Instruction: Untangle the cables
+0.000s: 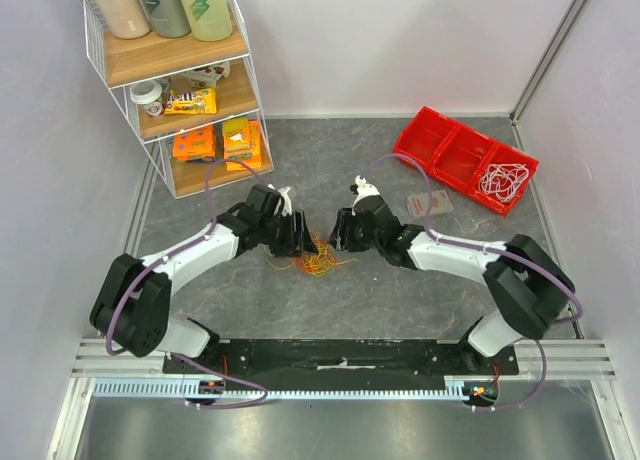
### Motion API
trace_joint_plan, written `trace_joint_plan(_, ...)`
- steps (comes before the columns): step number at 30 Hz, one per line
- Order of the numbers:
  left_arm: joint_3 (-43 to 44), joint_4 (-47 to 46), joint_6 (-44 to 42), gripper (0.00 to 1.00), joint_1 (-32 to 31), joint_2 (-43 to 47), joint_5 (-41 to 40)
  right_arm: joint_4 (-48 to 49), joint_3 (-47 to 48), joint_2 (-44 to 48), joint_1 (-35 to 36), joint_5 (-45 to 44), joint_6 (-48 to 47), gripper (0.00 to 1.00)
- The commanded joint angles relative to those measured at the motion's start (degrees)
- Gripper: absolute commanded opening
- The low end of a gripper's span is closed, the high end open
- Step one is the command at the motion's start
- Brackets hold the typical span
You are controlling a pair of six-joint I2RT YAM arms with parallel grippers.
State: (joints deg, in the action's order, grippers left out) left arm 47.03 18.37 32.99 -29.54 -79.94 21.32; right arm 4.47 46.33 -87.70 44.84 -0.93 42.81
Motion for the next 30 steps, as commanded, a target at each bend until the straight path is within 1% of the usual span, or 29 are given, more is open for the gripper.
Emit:
trace_joint_plan(1,-3.1,-5.7,1.5,0.59,0.0,-1.6,1.0,3.3,3.1,-5.5,-1.2,3.6,5.2,0.48)
trace_joint_plan(7,-8.3,-9.1,2.6,0.52,0.1,-1.5,0.3,7.7,2.8,-9.9,-1.2,6.2,6.9,0.46)
trace_joint_plan(11,-9.8,-10.5,3.0,0.5,-0.1,-2.0,1.0,7.8,2.7,-10.0,-1.2,6.6,7.2,0.46)
trace_joint_plan(14,-10.3,-10.7,2.8,0.43,0.1,-2.0,0.9,4.4,1.8,-6.3,-1.1,2.8,6.1,0.48)
trace_joint_plan(16,-11.0,-11.1,2.7,0.37,-0.1,-1.8,0.7,3.4,1.0,-3.5,-1.1,1.7,5.4,0.49)
trace_joint_plan(18,-11.7,-11.7,2.8,0.28,-0.1,-1.4,0.9,3.3,1.0,-2.0,-1.0,2.2,5.1,0.5)
trace_joint_plan(20,-12.5,-12.3,3.0,0.24,-0.1,-0.7,1.3,4.0,1.4,-2.5,-0.6,3.9,5.4,0.5)
trace_joint_plan(26,-13.6,-12.7,3.6,0.21,0.0,0.8,1.0,8.5,2.9,-8.3,1.4,5.9,7.8,0.48)
trace_joint_plan(27,-13.6,-12.7,3.7,0.21,-0.1,0.8,0.9,9.1,3.2,-9.1,1.6,5.9,7.9,0.46)
trace_joint_plan(30,-13.5,-12.7,3.7,0.2,0.0,0.8,0.6,8.5,4.2,-10.1,2.2,5.4,7.4,0.28)
